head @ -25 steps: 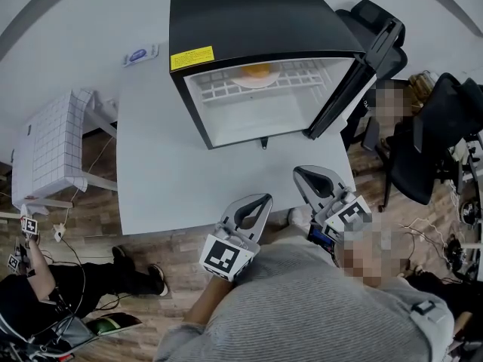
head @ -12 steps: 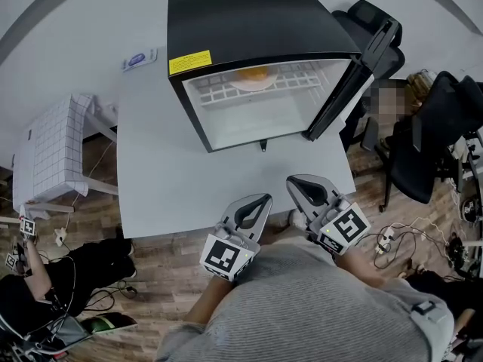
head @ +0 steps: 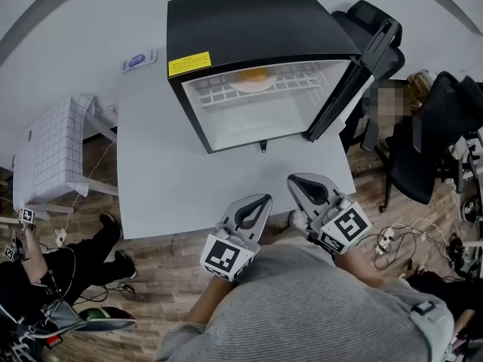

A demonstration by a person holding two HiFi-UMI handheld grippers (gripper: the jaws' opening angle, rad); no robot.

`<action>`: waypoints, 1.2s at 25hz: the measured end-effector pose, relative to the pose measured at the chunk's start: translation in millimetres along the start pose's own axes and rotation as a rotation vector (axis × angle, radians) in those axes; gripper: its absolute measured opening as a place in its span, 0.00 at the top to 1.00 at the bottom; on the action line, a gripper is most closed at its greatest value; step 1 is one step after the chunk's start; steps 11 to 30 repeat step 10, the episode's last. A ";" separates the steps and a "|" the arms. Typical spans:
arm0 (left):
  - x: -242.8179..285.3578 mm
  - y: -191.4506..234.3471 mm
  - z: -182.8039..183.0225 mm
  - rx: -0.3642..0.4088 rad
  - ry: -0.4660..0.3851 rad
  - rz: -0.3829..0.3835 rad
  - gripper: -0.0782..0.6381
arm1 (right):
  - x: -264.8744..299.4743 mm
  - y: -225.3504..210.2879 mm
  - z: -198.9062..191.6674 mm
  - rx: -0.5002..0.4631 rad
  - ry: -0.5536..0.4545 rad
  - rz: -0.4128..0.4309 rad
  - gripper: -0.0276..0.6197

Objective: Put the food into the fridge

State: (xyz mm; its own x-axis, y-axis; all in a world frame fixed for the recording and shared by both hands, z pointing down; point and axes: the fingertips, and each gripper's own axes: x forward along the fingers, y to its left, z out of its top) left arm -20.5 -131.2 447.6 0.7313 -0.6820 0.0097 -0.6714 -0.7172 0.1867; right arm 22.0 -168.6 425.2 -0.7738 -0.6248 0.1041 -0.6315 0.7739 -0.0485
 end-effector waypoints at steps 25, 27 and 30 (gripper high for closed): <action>0.9 -0.3 -4.3 0.004 0.020 0.002 0.88 | 0.0 -3.0 -0.5 -0.004 0.001 0.006 0.94; 0.9 -0.3 -4.3 0.004 0.020 0.002 0.88 | 0.0 -3.0 -0.5 -0.004 0.001 0.006 0.94; 0.9 -0.3 -4.3 0.004 0.020 0.002 0.88 | 0.0 -3.0 -0.5 -0.004 0.001 0.006 0.94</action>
